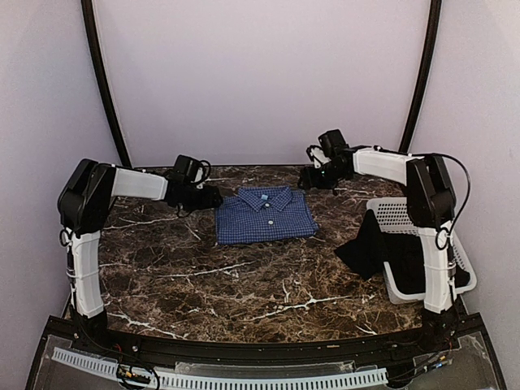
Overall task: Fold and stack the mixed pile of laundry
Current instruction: Adjust the square-folded shirt at the center of the board, then move the square-folded shirt to the corner of the board.
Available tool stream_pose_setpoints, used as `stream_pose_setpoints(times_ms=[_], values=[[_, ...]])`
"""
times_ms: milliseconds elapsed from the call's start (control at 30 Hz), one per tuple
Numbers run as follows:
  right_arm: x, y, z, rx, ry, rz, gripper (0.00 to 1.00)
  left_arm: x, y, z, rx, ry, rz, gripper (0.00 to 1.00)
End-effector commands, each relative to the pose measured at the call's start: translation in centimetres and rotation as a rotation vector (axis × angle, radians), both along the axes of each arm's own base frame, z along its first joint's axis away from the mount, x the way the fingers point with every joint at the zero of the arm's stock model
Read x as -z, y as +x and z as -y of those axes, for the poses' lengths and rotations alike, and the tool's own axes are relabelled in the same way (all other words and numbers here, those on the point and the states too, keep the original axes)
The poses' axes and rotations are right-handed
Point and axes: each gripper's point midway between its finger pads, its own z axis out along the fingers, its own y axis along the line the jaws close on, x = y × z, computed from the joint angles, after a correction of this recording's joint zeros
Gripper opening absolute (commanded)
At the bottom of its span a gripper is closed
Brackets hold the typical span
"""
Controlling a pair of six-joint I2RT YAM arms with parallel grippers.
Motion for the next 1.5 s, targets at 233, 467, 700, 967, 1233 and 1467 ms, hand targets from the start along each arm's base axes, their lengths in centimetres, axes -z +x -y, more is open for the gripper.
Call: stream_pose_setpoints(times_ms=[233,467,700,967,1233,1467], values=[[-7.3,-7.6,-10.2,-0.255,-0.023,0.004,0.68,-11.0,-5.2,-5.0,-0.132,0.012,0.142,0.84],[-1.8,-10.3,-15.0,-0.325,-0.07,-0.126,0.69,-12.3,-7.6,-5.8,-0.127,-0.009,0.156,0.93],[6.1,-11.4,-14.4,-0.349,-0.184,-0.265,0.71,-12.6,-8.5,-5.8,-0.119,-0.032,0.16,0.94],[6.4,-7.8,-7.0,-0.296,-0.189,-0.268,0.71,-13.4,-9.0,-6.1,-0.12,-0.027,0.174,0.95],[6.9,-2.9,1.0,-0.202,-0.19,-0.273,0.72,-14.0,-9.1,-5.9,-0.108,-0.038,0.173,0.95],[8.0,0.2,5.9,-0.166,-0.286,-0.274,0.74,-15.5,-9.8,-6.4,-0.109,-0.026,0.194,0.95]])
